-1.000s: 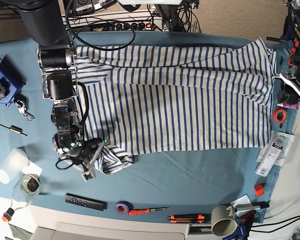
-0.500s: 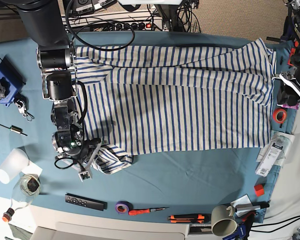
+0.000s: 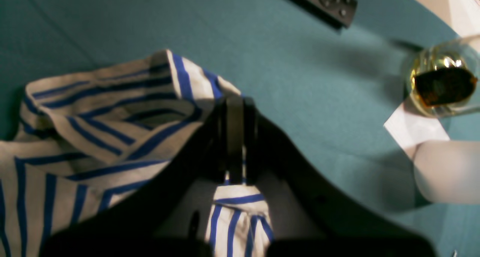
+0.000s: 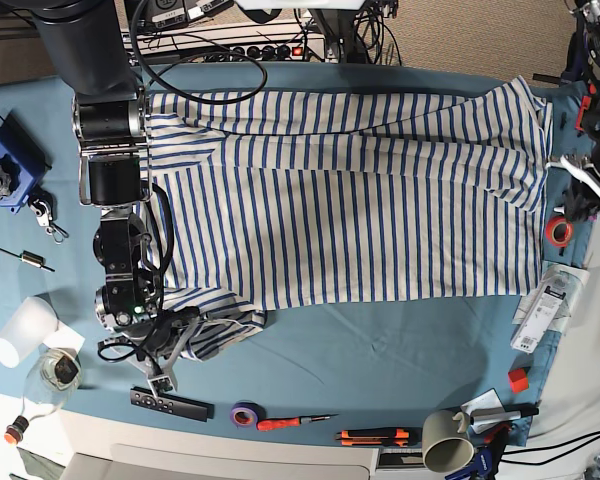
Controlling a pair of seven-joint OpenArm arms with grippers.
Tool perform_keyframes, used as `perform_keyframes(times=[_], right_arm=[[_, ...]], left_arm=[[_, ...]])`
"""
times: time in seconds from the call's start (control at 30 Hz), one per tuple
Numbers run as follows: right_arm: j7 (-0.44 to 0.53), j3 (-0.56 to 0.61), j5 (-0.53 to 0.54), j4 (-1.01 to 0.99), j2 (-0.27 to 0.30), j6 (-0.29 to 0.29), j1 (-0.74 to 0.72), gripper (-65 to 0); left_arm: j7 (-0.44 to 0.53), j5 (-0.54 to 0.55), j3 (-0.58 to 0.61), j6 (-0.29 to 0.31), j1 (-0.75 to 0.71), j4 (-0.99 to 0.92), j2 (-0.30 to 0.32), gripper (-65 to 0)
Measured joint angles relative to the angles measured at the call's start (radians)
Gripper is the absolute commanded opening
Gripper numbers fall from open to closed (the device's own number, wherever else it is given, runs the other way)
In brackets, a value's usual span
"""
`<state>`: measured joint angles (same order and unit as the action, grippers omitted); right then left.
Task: Fold the T-shirt properly
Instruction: 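Lower the left gripper to the shirt's side edge near the hem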
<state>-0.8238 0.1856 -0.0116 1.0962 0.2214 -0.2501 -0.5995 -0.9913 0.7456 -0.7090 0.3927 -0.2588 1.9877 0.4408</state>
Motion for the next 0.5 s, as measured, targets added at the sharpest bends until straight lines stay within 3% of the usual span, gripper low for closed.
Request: perform_keyframes(times=[0.17, 0.37, 0.43, 0.5], right_arm=[[-0.060, 0.000, -0.003, 0.003, 0.000, 0.001, 0.005, -65.0], [-0.092, 0.000, -0.002, 0.004, 0.001, 0.003, 0.035, -65.0], [-0.095, 0.000, -0.002, 0.004, 0.000, 0.003, 0.034, -65.0], [-0.096, 0.000, -0.002, 0.004, 0.000, 0.003, 0.031, -65.0]], left_arm=[[0.006, -0.003, 0.012, 0.000, 0.085, -0.011, 0.001, -65.0], [0.066, -0.172, 0.170, 0.032, 0.172, -0.066, 0.003, -40.7], [0.090, -0.266, 0.241, 0.029, 0.206, -0.092, 0.003, -38.7], [0.116, -0.347, 0.308, -0.018, 0.243, -0.130, 0.003, -38.7]])
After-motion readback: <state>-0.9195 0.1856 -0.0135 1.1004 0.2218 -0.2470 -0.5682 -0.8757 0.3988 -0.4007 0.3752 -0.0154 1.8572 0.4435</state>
